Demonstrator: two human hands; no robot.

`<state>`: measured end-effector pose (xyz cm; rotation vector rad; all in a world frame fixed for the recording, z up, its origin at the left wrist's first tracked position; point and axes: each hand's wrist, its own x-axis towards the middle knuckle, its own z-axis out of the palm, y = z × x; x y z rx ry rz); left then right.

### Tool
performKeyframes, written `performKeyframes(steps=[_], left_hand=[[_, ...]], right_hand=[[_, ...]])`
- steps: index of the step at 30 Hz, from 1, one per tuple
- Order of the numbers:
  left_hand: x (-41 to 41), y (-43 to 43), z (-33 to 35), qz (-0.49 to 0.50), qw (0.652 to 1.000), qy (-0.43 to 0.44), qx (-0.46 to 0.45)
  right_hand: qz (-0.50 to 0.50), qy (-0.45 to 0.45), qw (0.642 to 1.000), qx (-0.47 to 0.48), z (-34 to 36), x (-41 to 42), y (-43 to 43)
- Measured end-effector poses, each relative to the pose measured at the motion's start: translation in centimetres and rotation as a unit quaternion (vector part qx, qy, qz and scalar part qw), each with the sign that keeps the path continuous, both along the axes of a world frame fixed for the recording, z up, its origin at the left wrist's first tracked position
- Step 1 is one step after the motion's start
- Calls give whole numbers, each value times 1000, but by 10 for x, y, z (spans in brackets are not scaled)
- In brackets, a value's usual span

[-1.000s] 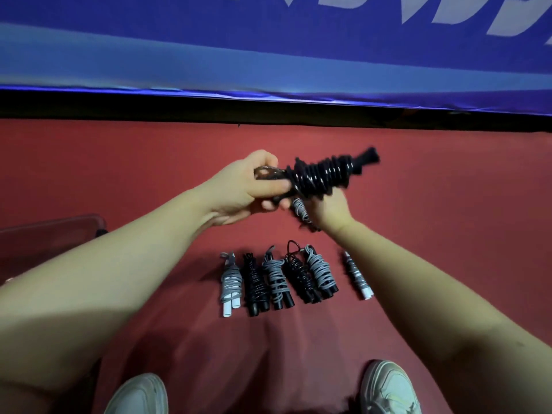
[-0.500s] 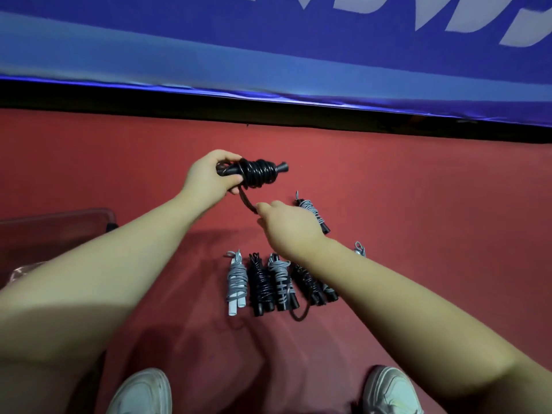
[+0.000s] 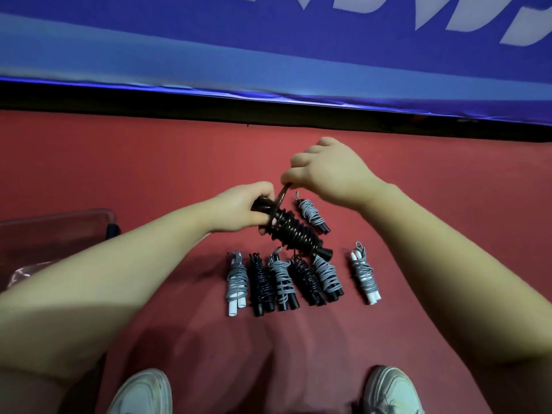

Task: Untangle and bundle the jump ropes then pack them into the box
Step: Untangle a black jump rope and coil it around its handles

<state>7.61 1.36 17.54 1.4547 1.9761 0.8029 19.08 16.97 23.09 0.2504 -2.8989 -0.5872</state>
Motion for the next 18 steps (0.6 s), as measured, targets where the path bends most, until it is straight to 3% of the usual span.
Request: performKeyframes(steps=[3,5,9,11,13,15,16,18], left_hand=[[4,-3,2,-27,993,-112,18],[5,-2,6,-17,986,-158,42],[3,-1,12,20,948,-296,117],[6,1,15,56,906,-394,145],[11,6,20,111,867,-450,182],[12,16,26,191,841,-458,215],[11,20,26,230,844,-430,223],[3,22,21,266,890,-296,222]], right_hand=[[-31,64,997,-36,-20,8,17],[-113,32,983,-141,-35,15,14],[-226,-40,876,-424,-63,22,-5],[-281,-65,817,-499,-72,20,-20],[-265,-11,804,-531,-80,12,-34],[-244,6,813,-528,-80,2,-45],[-252,-10,823,-510,-79,-2,-48],[-288,-56,853,-432,-74,-5,-53]])
